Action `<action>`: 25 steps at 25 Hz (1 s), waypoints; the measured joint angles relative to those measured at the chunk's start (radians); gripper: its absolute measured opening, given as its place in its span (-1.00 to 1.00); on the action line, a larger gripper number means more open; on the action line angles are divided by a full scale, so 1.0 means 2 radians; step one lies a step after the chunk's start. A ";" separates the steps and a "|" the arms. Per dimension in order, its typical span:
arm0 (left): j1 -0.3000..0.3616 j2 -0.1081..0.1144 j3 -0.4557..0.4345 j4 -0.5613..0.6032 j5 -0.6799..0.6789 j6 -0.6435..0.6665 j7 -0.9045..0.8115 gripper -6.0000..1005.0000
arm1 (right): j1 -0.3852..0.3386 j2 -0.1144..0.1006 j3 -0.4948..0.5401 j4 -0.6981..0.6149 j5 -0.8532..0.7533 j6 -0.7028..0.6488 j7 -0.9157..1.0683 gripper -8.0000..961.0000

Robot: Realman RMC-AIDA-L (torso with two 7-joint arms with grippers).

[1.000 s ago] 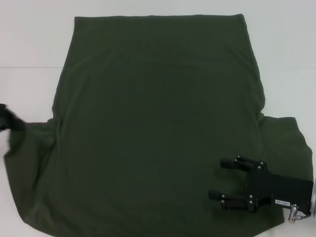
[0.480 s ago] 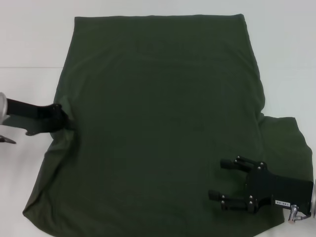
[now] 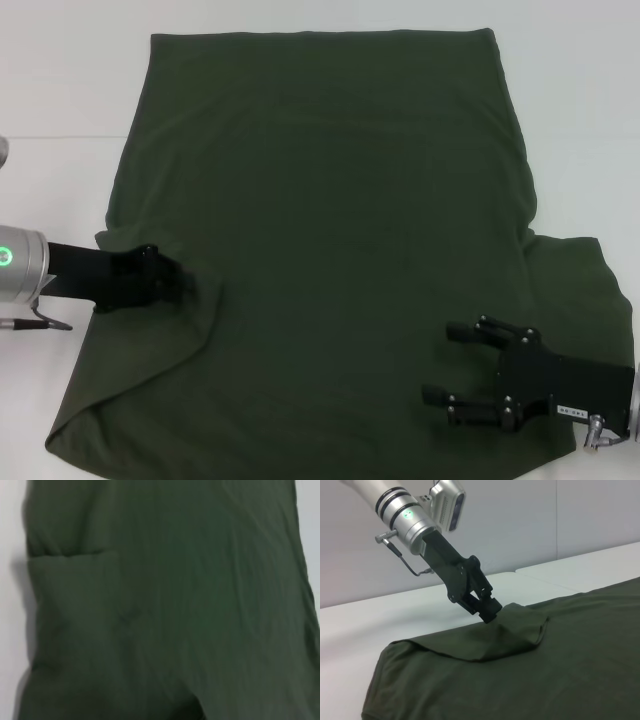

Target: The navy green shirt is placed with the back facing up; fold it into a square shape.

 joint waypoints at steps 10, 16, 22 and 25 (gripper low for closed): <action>0.070 0.008 -0.006 0.002 -0.154 0.005 0.110 -0.16 | 0.001 0.000 0.001 0.001 0.000 0.000 0.000 0.89; 0.113 0.006 -0.006 0.002 -0.224 0.052 0.266 0.31 | -0.001 0.000 0.003 0.001 0.001 0.000 0.000 0.89; 0.146 -0.013 -0.005 0.024 -0.248 0.103 0.451 0.32 | -0.001 0.000 0.004 0.001 0.002 0.000 0.000 0.89; 0.164 -0.028 -0.002 0.040 -0.249 0.132 0.555 0.32 | -0.002 0.000 0.004 0.001 0.002 0.000 0.000 0.89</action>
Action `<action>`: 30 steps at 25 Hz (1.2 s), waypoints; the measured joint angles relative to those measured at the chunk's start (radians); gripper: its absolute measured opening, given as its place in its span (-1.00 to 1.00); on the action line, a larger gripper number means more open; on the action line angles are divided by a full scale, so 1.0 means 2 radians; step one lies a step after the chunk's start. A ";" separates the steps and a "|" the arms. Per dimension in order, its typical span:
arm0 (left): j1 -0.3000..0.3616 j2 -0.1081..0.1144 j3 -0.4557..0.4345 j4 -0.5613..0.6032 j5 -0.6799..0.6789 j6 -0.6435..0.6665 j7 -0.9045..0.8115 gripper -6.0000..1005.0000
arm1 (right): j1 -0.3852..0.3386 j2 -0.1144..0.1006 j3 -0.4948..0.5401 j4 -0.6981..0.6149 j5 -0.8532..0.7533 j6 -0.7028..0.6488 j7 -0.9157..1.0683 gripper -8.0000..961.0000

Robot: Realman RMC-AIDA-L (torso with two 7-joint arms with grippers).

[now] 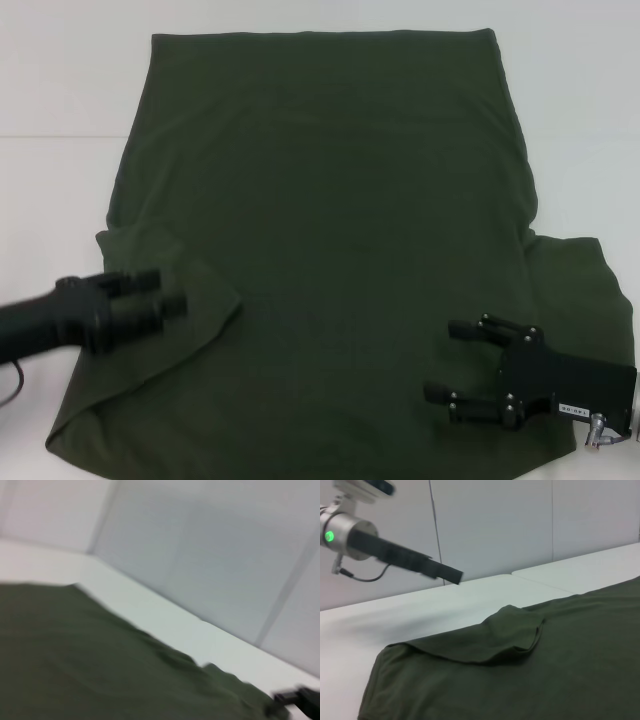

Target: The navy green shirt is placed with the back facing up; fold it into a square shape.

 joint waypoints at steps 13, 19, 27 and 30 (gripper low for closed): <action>0.045 -0.035 0.025 0.041 0.057 0.018 0.144 0.35 | -0.021 -0.001 0.034 -0.002 0.000 -0.027 -0.005 0.89; 0.043 -0.036 0.029 0.042 0.067 0.008 0.142 0.52 | -0.040 -0.004 0.069 -0.016 0.000 -0.051 0.013 0.89; 0.040 -0.037 0.028 0.042 0.062 0.022 0.141 0.53 | -0.060 -0.008 0.076 -0.163 -0.019 -0.091 0.302 0.89; 0.039 -0.037 0.028 0.042 0.062 0.022 0.141 0.53 | -0.054 -0.022 0.073 -0.235 -0.062 -0.098 0.466 0.89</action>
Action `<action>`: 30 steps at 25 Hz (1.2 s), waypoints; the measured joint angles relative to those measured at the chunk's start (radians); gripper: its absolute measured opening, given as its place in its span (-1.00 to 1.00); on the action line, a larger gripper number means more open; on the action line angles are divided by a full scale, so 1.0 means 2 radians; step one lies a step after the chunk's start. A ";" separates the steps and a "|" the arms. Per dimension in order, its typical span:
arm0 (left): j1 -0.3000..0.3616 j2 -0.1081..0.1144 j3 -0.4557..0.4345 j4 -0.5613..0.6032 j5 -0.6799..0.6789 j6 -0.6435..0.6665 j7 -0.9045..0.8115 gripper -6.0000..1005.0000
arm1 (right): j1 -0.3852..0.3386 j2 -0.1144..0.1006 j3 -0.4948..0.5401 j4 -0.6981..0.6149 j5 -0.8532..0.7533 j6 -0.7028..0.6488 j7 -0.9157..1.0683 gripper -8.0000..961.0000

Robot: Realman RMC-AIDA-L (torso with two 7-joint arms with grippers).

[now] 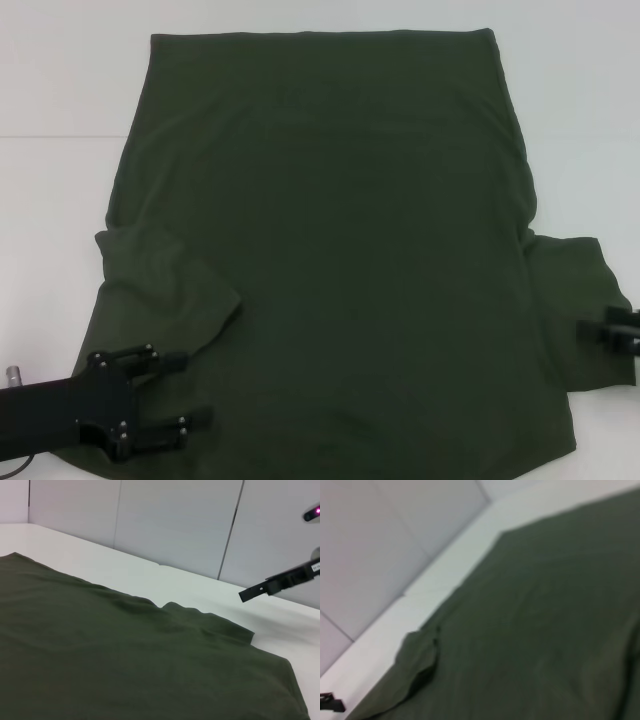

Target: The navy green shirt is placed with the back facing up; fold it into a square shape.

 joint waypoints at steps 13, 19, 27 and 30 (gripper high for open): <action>-0.008 0.002 -0.001 -0.001 0.004 -0.004 0.000 0.53 | 0.065 -0.053 -0.027 -0.056 -0.160 -0.016 0.313 0.88; -0.010 0.003 0.000 0.000 0.005 -0.004 0.000 0.53 | 0.102 -0.058 -0.028 -0.064 -0.235 0.001 0.356 0.87; -0.010 0.004 -0.003 0.000 0.005 -0.004 0.000 0.53 | 0.123 -0.050 -0.052 -0.024 -0.258 0.053 0.363 0.87; -0.010 0.004 -0.003 -0.001 0.005 -0.004 0.000 0.53 | 0.125 -0.049 -0.059 -0.006 -0.258 0.070 0.364 0.87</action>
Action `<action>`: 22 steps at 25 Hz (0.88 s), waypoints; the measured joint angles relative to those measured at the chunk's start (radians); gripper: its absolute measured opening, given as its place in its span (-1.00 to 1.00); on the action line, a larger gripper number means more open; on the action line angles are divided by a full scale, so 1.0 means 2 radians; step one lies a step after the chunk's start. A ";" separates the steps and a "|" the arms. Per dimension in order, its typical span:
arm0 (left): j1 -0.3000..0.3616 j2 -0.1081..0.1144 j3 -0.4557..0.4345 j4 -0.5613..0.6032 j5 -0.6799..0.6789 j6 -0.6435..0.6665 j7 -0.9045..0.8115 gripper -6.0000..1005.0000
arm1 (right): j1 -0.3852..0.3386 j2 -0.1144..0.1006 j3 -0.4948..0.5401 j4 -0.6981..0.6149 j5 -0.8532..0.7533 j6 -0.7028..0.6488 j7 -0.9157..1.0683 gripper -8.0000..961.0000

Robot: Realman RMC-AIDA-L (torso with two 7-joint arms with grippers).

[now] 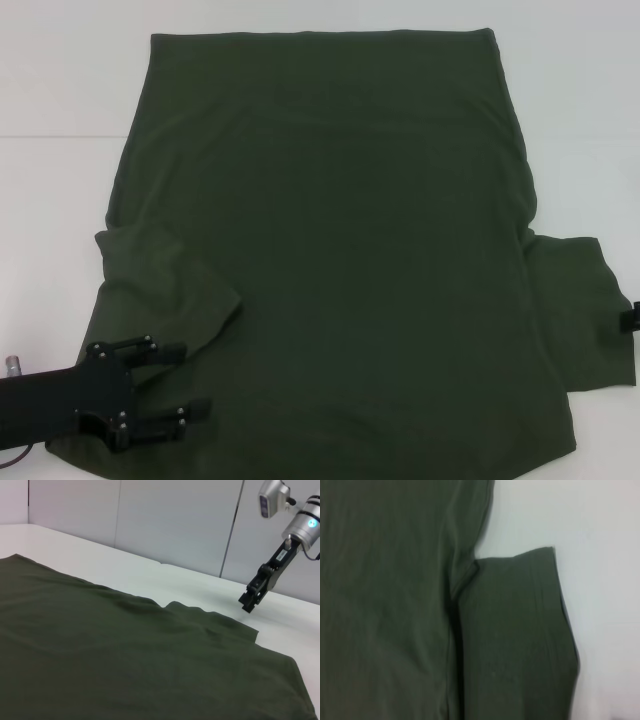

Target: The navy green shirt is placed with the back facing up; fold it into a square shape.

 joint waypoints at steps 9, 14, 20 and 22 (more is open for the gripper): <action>0.001 0.000 0.000 0.000 0.000 0.000 0.000 0.53 | 0.008 0.003 -0.006 0.035 0.001 0.035 0.000 0.87; 0.000 0.000 0.000 0.000 0.000 0.000 0.000 0.53 | 0.013 0.006 -0.007 0.039 0.000 0.041 0.000 0.87; 0.001 0.000 -0.001 -0.001 0.000 -0.003 0.000 0.53 | 0.017 0.007 -0.008 0.051 -0.003 0.052 0.001 0.87; 0.001 0.000 -0.001 -0.001 0.000 -0.003 0.000 0.53 | 0.018 0.007 -0.010 0.054 -0.003 0.054 0.001 0.87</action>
